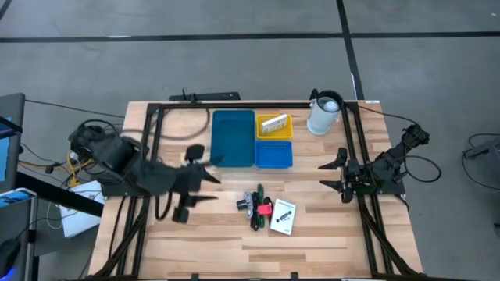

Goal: Pick and place items into bin
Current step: Put the card reader box into the yellow bin

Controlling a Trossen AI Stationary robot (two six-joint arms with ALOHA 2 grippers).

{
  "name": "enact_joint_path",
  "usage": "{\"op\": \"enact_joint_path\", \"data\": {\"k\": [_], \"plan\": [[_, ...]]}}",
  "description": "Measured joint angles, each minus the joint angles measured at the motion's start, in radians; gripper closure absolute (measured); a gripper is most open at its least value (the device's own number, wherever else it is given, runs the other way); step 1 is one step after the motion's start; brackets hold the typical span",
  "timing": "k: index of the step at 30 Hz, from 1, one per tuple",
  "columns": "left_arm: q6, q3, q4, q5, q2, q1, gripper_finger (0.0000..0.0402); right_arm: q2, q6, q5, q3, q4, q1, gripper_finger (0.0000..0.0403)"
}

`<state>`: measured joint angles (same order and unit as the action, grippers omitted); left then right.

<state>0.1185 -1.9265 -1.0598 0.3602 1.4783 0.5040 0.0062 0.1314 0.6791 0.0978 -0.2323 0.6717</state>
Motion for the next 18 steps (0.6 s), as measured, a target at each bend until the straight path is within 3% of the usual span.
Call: {"op": "enact_joint_path", "data": {"k": [3,6,12,14,18], "plan": [[-0.011,0.124,0.109,0.015,-0.033,-0.008,0.0233,0.000,0.000,0.000,0.000,0.000,0.000,0.0168],[-0.031,0.262,0.269,-0.036,-0.089,-0.058,0.0233,0.000,0.000,0.000,0.000,0.000,0.000,0.0168],[-0.080,0.584,0.638,-0.374,-0.228,-0.186,0.0233,0.000,-0.100,0.017,0.000,0.000,0.000,0.0168],[-0.079,0.690,0.741,-0.437,-0.280,-0.218,0.0233,0.000,-0.103,0.017,0.000,0.000,0.000,0.0168],[-0.079,0.884,0.885,-0.416,-0.377,-0.257,0.0233,0.000,-0.103,0.018,0.000,0.001,0.000,0.0168]]}}
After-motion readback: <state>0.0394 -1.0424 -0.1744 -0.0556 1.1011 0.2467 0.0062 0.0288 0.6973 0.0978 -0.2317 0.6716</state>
